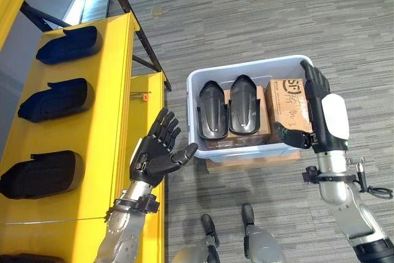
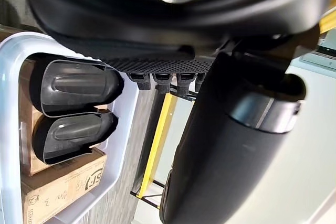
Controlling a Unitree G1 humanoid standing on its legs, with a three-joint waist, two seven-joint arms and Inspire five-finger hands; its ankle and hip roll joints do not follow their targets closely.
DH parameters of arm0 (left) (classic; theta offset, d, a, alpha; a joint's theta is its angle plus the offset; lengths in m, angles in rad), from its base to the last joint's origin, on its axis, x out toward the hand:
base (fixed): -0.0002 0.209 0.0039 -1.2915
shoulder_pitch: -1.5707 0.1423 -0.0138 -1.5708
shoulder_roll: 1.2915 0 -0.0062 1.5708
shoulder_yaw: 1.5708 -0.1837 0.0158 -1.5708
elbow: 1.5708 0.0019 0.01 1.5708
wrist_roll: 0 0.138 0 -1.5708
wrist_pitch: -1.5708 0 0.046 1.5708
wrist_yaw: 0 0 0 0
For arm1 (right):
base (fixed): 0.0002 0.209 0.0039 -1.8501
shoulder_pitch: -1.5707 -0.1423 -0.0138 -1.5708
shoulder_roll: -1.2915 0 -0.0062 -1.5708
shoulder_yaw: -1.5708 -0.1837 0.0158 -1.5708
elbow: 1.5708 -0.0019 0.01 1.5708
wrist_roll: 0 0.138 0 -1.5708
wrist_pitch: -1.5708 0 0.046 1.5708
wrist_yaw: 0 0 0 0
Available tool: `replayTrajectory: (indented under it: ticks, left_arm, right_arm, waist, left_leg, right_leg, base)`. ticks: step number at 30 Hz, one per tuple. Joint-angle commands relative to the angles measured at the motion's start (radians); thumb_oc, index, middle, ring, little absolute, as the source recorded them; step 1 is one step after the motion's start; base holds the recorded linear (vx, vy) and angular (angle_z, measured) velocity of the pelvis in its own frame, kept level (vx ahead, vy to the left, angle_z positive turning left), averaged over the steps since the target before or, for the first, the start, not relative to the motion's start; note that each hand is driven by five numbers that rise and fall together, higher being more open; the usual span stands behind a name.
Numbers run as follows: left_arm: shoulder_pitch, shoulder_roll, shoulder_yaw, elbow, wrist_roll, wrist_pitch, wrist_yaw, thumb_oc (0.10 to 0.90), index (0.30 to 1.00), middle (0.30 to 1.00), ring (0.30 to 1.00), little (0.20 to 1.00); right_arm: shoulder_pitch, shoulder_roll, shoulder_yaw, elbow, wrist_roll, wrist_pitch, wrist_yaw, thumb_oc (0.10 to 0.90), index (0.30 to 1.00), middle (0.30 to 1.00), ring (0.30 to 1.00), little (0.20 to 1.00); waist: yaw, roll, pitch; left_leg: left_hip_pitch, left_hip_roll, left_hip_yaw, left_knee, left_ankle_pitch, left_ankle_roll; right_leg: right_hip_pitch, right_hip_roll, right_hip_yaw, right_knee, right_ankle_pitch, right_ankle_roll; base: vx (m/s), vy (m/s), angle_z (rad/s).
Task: Move parts from the plastic box to the shelf.
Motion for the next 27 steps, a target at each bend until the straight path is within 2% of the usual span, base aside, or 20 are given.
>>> replayTrajectory:
  ticks: [1, 5, 8, 11, 13, 15, 18, 19, 27]
  left_arm:
    - [-0.058, 0.028, 0.009, -0.168, 0.039, -0.045, 0.023, 0.900, 1.000, 1.000, 1.000, 1.000]
    - [-0.076, 0.022, -0.003, -0.157, 0.045, -0.058, 0.044, 0.900, 1.000, 1.000, 1.000, 1.000]
    - [-0.106, 0.011, -0.008, -0.136, 0.063, -0.098, 0.066, 0.900, 1.000, 1.000, 1.000, 1.000]
    - [-0.127, 0.005, -0.005, -0.130, 0.062, -0.115, 0.073, 0.900, 1.000, 1.000, 1.000, 1.000]
    - [-0.141, 0.001, -0.006, -0.125, 0.064, -0.129, 0.073, 0.900, 1.000, 1.000, 1.000, 1.000]
    - [-0.172, -0.006, -0.016, -0.132, 0.089, -0.135, 0.092, 0.900, 1.000, 1.000, 1.000, 1.000]
    - [-0.189, -0.008, -0.026, -0.126, 0.137, -0.122, 0.117, 0.900, 1.000, 1.000, 1.000, 1.000]
    - [-0.202, -0.012, -0.035, -0.118, 0.140, -0.121, 0.126, 0.900, 1.000, 1.000, 1.000, 1.000]
    - [-0.209, -0.022, -0.076, -0.137, 0.150, -0.153, 0.173, 0.900, 1.000, 1.000, 1.000, 1.000]
  right_arm:
    - [-0.227, -0.059, 0.006, -0.209, 0.011, -0.004, 0.043, 0.900, 1.000, 1.000, 1.000, 1.000]
    - [-0.323, -0.070, 0.037, -0.229, 0.039, 0.068, 0.106, 0.900, 1.000, 1.000, 1.000, 1.000]
    - [-0.409, -0.074, 0.093, -0.220, 0.008, 0.121, 0.166, 0.900, 1.000, 1.000, 1.000, 1.000]
    - [-0.447, -0.073, 0.123, -0.209, -0.003, 0.153, 0.177, 0.900, 1.000, 1.000, 1.000, 1.000]
    - [-0.463, -0.070, 0.137, -0.201, -0.012, 0.158, 0.174, 0.900, 1.000, 1.000, 1.000, 1.000]
    - [-0.497, -0.060, 0.166, -0.187, -0.014, 0.184, 0.190, 0.900, 1.000, 1.000, 1.000, 1.000]
    - [-0.511, -0.052, 0.190, -0.179, -0.024, 0.198, 0.181, 0.900, 1.000, 1.000, 1.000, 1.000]
    - [-0.524, -0.054, 0.209, -0.173, -0.040, 0.197, 0.170, 0.900, 1.000, 1.000, 1.000, 1.000]
    - [-0.531, -0.057, 0.239, -0.193, -0.089, 0.219, 0.122, 0.900, 1.000, 1.000, 1.000, 1.000]
  waist:
    - [0.019, -0.033, -0.051]
    - [0.023, -0.019, -0.031]
    - [0.024, 0.009, 0.019]
    - [0.022, 0.021, 0.053]
    - [0.020, 0.026, 0.073]
    - [0.014, 0.039, 0.119]
    - [0.009, 0.047, 0.144]
    - [-0.002, 0.055, 0.170]
    - [-0.019, 0.088, 0.179]
  left_leg:
    - [0.028, 0.059, -0.003, 0.089, -0.129, -0.046]
    - [0.008, 0.054, -0.003, 0.097, -0.128, -0.050]
    - [-0.048, 0.039, -0.001, 0.124, -0.125, -0.051]
    - [-0.089, 0.032, 0.001, 0.149, -0.125, -0.050]
    - [-0.116, 0.028, 0.001, 0.165, -0.123, -0.050]
    - [-0.176, 0.018, -0.003, 0.199, -0.120, -0.049]
    - [-0.207, 0.011, -0.002, 0.214, -0.117, -0.048]
    - [-0.237, 0.003, -0.001, 0.228, -0.112, -0.048]
    - [-0.354, -0.014, 0.011, 0.275, -0.109, -0.046]
  right_leg:
    - [-0.048, -0.094, 0.022, 0.116, -0.089, 0.096]
    - [-0.070, -0.100, 0.026, 0.126, -0.093, 0.094]
    - [-0.129, -0.105, 0.037, 0.159, -0.101, 0.088]
    - [-0.174, -0.107, 0.043, 0.186, -0.104, 0.083]
    - [-0.203, -0.107, 0.047, 0.203, -0.105, 0.079]
    - [-0.267, -0.103, 0.062, 0.240, -0.109, 0.072]
    - [-0.302, -0.100, 0.069, 0.259, -0.109, 0.069]
    - [-0.337, -0.095, 0.076, 0.272, -0.108, 0.064]
    - [-0.461, -0.087, 0.099, 0.319, -0.113, 0.049]
  base:
    - [0.00, 0.000, 0.00]
    - [-0.02, 0.030, 0.04]
    - [-0.10, 0.086, 0.08]
    - [-0.11, 0.040, 0.06]
    - [-0.10, 0.024, 0.00]
    - [-0.15, 0.029, -0.07]
    - [-0.08, 0.020, -0.05]
    - [-0.07, 0.034, -0.06]
    - [-0.04, 0.052, -0.09]
